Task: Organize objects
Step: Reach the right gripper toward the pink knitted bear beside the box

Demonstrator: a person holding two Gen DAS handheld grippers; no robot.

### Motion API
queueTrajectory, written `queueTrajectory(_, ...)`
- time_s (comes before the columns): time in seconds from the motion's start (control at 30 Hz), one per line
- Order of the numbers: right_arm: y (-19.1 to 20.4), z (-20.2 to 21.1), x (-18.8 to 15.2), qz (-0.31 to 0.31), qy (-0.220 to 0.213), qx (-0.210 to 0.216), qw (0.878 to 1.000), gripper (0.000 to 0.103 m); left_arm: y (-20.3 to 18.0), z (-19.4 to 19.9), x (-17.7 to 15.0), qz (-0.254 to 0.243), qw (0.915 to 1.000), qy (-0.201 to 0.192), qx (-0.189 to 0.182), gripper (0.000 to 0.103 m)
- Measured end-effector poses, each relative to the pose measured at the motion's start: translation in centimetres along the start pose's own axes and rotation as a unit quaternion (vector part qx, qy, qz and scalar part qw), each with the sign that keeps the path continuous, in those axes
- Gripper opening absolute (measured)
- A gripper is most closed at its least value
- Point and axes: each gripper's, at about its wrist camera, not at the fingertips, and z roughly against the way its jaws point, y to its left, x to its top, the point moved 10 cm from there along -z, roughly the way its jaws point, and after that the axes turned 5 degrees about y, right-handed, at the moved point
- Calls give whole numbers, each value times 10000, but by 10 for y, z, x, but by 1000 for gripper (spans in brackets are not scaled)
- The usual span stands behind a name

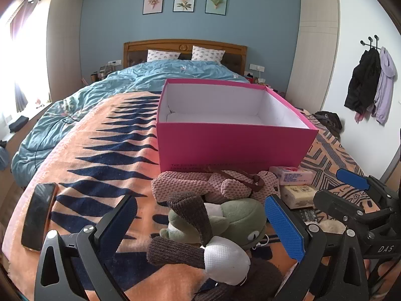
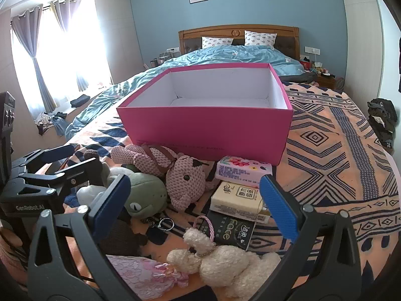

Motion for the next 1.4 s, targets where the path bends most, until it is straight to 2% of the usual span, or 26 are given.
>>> queueTrajectory(0.57,7,-10,-2,74,148,190,9997,103,11,-7,-1,52,10000,55,30,103)
queueTrajectory(0.83,26,-22,-14,319,469,608,9965,102,35,-14,-8,154,9997,212,20,103)
queueTrajectory(0.93,35,-28,-19,381,674,865,9932,90,40,-17,-13,158,9995,276,-21,103)
queueTrajectory(1.0,41,-36,-25,348,881,1081,9896,79,42,-20,-15,170,9992,350,-99,103)
queueTrajectory(1.17,54,-52,-35,223,1210,1462,9816,66,45,-24,-18,135,9989,416,-180,103)
queueTrajectory(1.2,55,-55,-36,185,1234,1453,9815,64,45,-25,-18,127,9988,425,-195,103)
queueTrajectory(1.4,32,-50,-25,-117,1044,1100,9884,63,44,-30,-19,22,9982,499,-323,103)
